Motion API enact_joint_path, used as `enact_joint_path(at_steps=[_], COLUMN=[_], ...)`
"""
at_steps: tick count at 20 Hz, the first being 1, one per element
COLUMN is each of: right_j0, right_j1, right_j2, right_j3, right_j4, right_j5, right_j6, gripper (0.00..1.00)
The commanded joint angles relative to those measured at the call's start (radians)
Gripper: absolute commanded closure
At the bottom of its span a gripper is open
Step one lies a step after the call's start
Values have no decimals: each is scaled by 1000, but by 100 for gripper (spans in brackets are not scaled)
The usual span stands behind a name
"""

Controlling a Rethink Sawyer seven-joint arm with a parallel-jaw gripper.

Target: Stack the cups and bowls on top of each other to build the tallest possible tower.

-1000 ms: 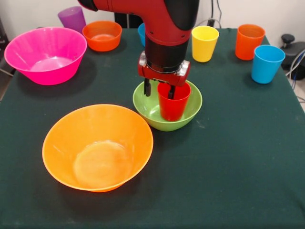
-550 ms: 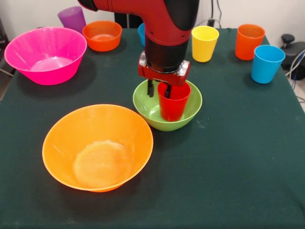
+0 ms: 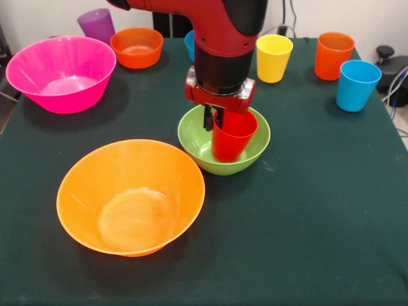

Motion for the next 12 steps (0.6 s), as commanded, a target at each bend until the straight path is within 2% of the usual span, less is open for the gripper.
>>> enact_joint_path(at_steps=[1,8,12], right_j0=[-1,-5,8], right_j1=[26,11,-97], right_j2=[90,93,93], right_j3=[-6,10,74], right_j4=[-78,-68,-27], right_j5=[-16,0,82], right_j6=[-101,-99,-80], gripper=[100,100,100])
